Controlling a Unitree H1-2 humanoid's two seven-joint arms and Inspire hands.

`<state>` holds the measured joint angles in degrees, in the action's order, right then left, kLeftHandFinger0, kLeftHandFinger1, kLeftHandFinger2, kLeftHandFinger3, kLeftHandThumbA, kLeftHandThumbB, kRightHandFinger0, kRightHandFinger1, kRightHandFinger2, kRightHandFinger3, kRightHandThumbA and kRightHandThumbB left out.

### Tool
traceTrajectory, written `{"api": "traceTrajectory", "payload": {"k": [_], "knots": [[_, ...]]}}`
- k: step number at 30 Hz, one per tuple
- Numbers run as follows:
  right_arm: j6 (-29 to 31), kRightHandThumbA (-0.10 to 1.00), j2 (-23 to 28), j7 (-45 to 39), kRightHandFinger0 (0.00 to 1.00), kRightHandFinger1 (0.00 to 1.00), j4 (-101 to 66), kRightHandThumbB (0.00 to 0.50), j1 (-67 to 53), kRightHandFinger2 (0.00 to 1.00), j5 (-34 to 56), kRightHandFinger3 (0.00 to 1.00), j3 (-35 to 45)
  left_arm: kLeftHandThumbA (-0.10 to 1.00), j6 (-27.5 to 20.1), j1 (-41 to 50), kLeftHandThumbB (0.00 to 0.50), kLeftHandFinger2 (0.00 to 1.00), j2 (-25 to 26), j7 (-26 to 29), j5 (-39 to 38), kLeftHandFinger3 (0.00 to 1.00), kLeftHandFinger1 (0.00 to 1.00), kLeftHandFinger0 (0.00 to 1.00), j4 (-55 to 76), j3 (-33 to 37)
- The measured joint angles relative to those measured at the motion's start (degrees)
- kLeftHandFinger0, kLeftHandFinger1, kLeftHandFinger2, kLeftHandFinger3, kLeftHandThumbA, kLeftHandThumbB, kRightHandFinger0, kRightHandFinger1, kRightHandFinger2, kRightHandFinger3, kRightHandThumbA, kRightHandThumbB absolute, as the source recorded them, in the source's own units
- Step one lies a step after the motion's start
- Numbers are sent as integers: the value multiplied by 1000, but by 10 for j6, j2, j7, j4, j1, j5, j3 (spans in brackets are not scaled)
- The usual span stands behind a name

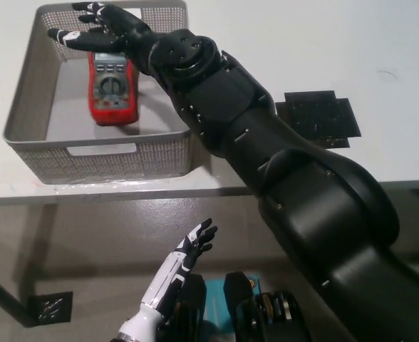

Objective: Use the right hand to pick up a multimeter on the right side and put it into a container on the left side

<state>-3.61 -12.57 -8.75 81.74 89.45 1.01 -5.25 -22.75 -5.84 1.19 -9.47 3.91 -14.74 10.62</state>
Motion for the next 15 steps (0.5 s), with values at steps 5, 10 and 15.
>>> {"api": "traceTrajectory", "payload": {"k": [5, 10, 15], "knots": [[9, 846, 24, -21, 1000, 1000, -27, 460, -15, 1000, 8, 1000, 25, 1000, 0, 0, 500, 1000, 0, 0, 2, 1000, 1000, 1000, 0, 0], [8, 807, 58, -43, 1000, 1000, -137, 441, -74, 1000, 17, 1000, 45, 1000, 1, 2, 500, 1000, 2, 0, 3, 1000, 1000, 1000, -1, -1], [-6, 948, 76, -46, 1000, 1000, -246, 407, -162, 1000, 27, 1000, 49, 1000, 3, 2, 477, 1000, 2, 0, 3, 1000, 1000, 1000, -5, -3]]}}
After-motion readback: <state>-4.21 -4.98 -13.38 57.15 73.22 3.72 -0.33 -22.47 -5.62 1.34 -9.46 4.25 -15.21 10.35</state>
